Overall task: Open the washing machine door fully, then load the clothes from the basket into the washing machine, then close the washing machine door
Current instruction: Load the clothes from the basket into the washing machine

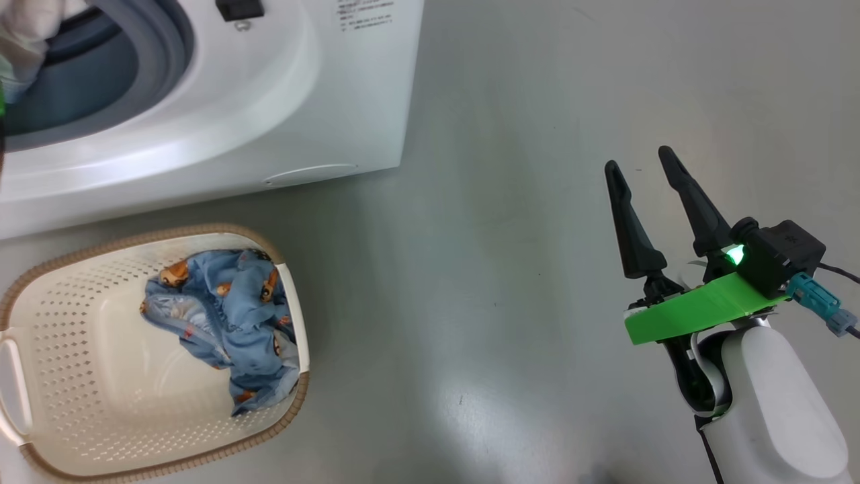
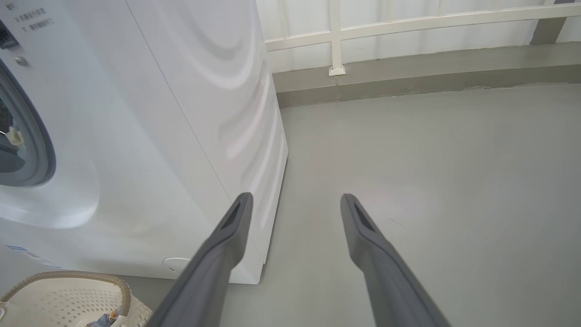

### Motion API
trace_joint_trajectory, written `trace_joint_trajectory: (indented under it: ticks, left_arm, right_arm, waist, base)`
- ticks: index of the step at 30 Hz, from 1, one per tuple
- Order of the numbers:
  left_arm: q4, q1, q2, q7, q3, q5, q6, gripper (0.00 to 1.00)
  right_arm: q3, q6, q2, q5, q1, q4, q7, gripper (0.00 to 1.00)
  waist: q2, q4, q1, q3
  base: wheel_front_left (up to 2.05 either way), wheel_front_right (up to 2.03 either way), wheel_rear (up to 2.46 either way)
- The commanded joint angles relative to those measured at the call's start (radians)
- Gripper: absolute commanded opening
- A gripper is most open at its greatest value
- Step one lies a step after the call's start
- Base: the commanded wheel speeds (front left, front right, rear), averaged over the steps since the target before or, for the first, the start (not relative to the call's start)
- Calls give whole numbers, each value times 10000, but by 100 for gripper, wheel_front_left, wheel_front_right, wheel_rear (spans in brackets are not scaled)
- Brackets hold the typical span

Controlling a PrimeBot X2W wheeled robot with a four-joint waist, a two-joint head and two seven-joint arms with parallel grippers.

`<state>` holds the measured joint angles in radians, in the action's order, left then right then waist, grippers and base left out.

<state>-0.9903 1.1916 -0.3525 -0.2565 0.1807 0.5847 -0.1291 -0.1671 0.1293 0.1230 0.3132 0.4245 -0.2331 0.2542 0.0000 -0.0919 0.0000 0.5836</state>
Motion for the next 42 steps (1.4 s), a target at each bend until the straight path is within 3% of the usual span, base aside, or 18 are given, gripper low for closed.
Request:
trace_joint_trajectory:
  ticks: [1, 18, 42]
  left_arm:
    - [548, -516, -486, -50, -390, -223, -16, 100]
    - [3099, -3195, 541, -52, -2139, -1640, -16, 100]
    - [5275, -7153, 1349, -53, -2529, -2170, -16, 100]
  right_arm:
    - [-143, 14, 20, -42, -192, 252, 76, 100]
    - [-54, 14, 223, -60, -291, 202, 76, 100]
    - [-107, 14, 684, 212, -1395, -153, 76, 100]
  waist:
    - [0, 46, 0, -25]
    - [0, 313, 0, -524]
    - [0, 778, 0, -2660]
  base:
    - [0, 0, 0]
    - [0, 0, 0]
    - [0, 0, 0]
